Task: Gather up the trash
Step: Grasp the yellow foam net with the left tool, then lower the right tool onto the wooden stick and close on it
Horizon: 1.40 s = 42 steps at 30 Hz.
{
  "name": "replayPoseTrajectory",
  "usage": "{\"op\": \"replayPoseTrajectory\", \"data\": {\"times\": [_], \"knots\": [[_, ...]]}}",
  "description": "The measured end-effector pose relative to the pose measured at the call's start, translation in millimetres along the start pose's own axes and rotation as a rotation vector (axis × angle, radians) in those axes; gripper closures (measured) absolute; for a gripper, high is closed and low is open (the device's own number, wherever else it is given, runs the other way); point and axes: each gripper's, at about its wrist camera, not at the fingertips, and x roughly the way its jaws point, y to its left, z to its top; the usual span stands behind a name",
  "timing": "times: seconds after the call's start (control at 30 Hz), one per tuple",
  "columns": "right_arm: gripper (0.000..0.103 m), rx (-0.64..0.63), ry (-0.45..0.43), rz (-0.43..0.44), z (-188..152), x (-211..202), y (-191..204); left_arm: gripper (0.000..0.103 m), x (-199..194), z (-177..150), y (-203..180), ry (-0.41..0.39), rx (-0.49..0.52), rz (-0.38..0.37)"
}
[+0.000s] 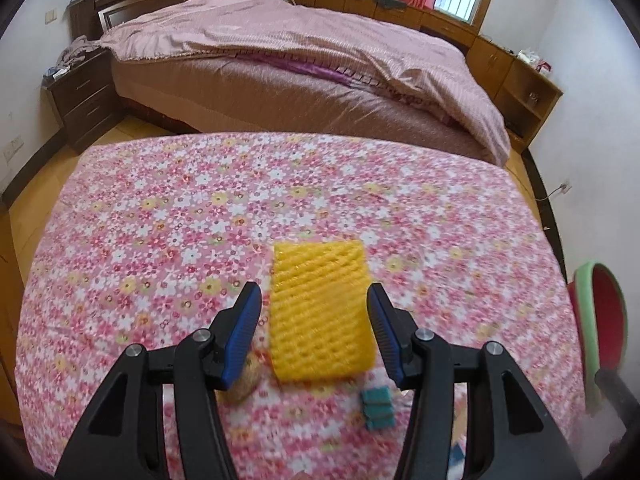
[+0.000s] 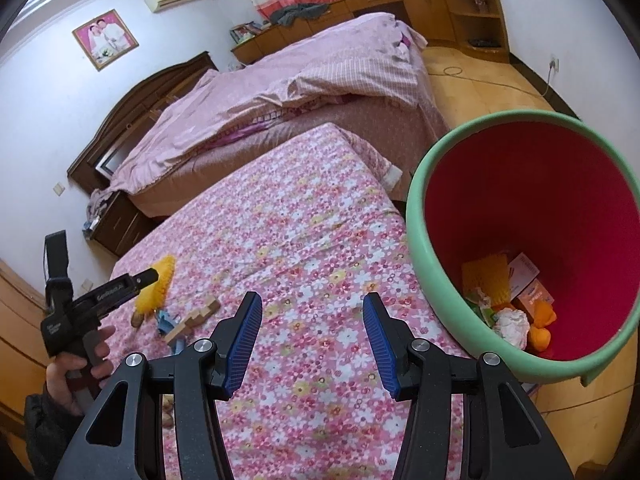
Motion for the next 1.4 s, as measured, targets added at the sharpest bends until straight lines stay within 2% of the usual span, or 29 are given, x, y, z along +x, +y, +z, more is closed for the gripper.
{"op": "replayPoseTrajectory", "data": {"times": [0.27, 0.3, 0.33, 0.43, 0.53, 0.73, 1.03, 1.27, 1.4], "knots": [[0.049, 0.01, 0.027, 0.005, -0.9, 13.5, -3.5, 0.048, 13.6, -3.8, -2.7, 0.007, 0.007, -0.016], [0.049, 0.01, 0.03, 0.006, -1.5, 14.1, -3.5, 0.054, 14.7, -3.4, -5.3, 0.005, 0.012, -0.028], [0.049, 0.01, 0.031, 0.007, -2.3, 14.1, -2.9, 0.066, 13.7, -4.3, -8.3, 0.005, 0.016, -0.04], [0.049, 0.008, 0.032, 0.011, -3.6, 13.4, -1.4, 0.086, 11.2, -6.8, -16.6, 0.005, 0.019, -0.077], [0.049, 0.001, 0.031, 0.015, -3.4, 12.9, 1.7, 0.092, 3.7, -10.4, -19.1, -0.01, 0.014, -0.106], [0.049, -0.015, 0.028, 0.03, -5.8, 8.0, 9.7, 0.092, -31.6, -22.0, -13.2, -0.061, 0.003, -0.135], [0.049, -0.071, 0.034, 0.062, -8.6, 2.7, 38.5, 0.092, -85.9, -51.5, 17.9, -0.123, -0.093, -0.128], [0.049, -0.136, 0.038, 0.068, -12.7, 3.3, 71.5, 0.092, -108.8, -79.6, 41.8, -0.152, -0.165, -0.118], [0.049, -0.128, 0.059, 0.057, -15.0, 13.2, 83.8, 0.092, -114.9, -91.7, 61.1, -0.156, -0.209, -0.113]]}}
